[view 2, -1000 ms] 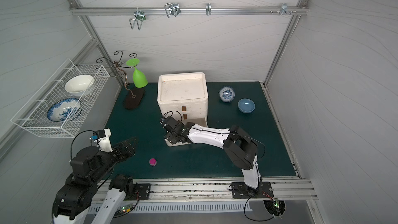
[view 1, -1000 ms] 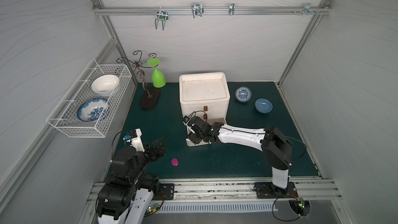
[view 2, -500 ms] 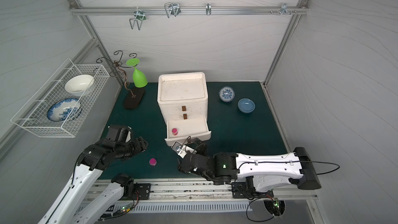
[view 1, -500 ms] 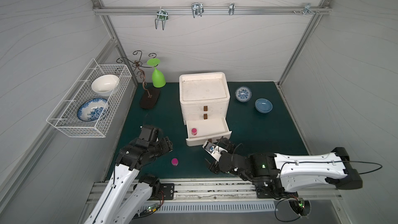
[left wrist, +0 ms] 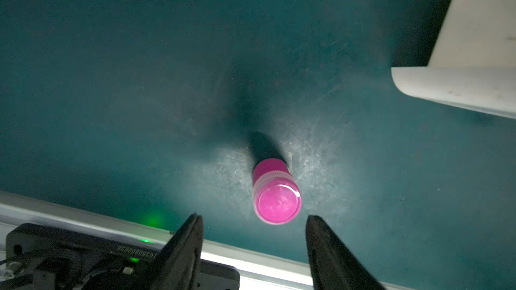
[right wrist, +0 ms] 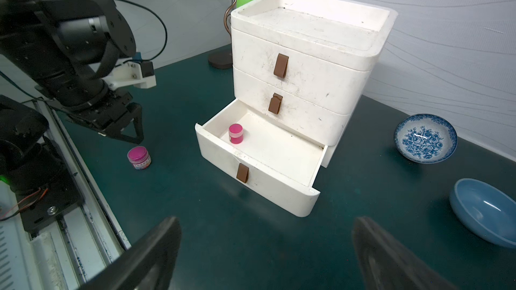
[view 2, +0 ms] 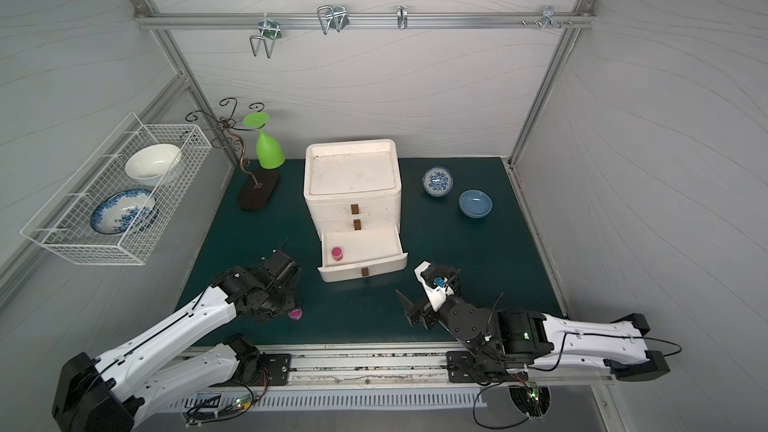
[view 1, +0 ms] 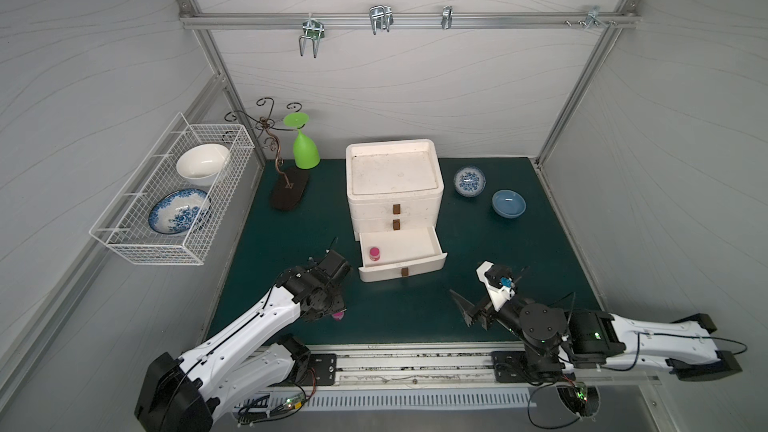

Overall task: Put the paint cans in the drawer according to color
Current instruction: Pick up the paint can at the center of the board.

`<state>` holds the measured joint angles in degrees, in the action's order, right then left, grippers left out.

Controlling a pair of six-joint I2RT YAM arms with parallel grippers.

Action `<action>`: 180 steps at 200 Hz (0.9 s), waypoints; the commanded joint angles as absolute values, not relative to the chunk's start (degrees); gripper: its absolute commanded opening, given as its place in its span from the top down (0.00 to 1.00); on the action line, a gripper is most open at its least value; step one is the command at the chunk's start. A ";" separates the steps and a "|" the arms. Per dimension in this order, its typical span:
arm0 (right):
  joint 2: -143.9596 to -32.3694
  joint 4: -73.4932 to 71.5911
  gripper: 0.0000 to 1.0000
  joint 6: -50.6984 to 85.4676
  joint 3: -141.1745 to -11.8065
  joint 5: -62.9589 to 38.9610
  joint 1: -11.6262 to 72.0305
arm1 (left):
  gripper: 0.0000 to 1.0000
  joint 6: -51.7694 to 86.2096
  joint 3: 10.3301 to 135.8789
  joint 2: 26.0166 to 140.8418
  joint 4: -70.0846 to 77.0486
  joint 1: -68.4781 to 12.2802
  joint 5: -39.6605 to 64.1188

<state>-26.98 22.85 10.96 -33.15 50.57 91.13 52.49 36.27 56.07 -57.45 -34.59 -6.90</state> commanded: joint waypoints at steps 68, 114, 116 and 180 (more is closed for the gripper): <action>-40.69 20.39 0.01 11.61 -36.19 51.43 91.08 | 0.55 52.73 29.64 65.10 -42.77 -34.72 -3.93; -41.88 18.86 0.01 11.22 -35.71 51.39 91.14 | 0.74 52.56 28.00 65.28 -39.57 -34.83 -3.10; -41.85 18.89 0.01 11.20 -35.73 51.54 91.14 | 0.74 52.45 28.20 65.19 -39.71 -34.79 -3.13; -34.95 17.43 0.01 11.84 -32.40 55.74 90.84 | 0.76 41.90 49.00 58.09 -45.21 -47.18 -17.60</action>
